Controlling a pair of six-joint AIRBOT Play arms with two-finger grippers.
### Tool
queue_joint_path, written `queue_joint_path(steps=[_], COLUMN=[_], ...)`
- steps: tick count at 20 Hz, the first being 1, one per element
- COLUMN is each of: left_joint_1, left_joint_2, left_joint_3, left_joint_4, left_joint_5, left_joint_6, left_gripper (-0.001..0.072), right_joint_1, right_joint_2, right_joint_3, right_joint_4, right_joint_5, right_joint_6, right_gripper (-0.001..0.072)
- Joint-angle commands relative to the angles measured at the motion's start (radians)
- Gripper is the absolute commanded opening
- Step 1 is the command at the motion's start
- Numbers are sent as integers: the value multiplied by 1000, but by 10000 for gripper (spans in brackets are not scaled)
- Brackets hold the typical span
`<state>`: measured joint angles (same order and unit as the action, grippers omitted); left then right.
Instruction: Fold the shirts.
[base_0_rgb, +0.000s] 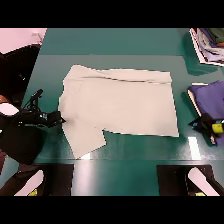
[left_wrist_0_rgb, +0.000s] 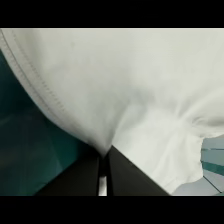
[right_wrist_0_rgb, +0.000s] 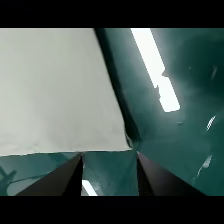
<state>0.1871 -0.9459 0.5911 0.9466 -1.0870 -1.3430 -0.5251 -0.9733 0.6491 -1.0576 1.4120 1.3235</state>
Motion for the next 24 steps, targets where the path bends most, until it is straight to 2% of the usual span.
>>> queue_joint_path(steps=[1, 5, 8, 9, 10, 12, 13, 16, 18, 24], left_joint_1=[0, 0, 0, 0, 0, 0, 0, 0, 0, 0], left_joint_2=[1, 1, 1, 1, 1, 2, 13, 105, 175, 227], left_joint_3=[8, 8, 8, 8, 8, 10, 19, 116, 267, 938], left_joint_4=[-1, -7, -6, -6, -6, -6, -5, 8, 28, 33], left_joint_5=[-2, -2, -2, -3, -4, -7, -15, -28, -55, -87], left_joint_6=[1, 1, 1, 6, 13, 12, 10, -21, -40, -72], left_gripper=[30, 30, 30, 30, 29, 29, 28, 28, 29, 29], right_joint_1=[-24, 87, 168, 191, 221, 273, 302, 355, 360, 359], right_joint_2=[-3, -74, -144, -159, -172, -180, -171, -78, 7, 180], right_joint_3=[-168, -193, -159, -142, -122, -87, -66, 51, 187, 740], right_joint_4=[20, 30, 127, 133, 131, 120, 121, 121, 122, 109], right_joint_5=[-84, -153, -220, -230, -232, -230, -227, -219, -213, -230], right_joint_6=[-27, -26, -26, -26, -26, -27, -27, -26, -25, -25], right_gripper=[388, 388, 376, 316, 209, 47, 15, 15, 14, 14])
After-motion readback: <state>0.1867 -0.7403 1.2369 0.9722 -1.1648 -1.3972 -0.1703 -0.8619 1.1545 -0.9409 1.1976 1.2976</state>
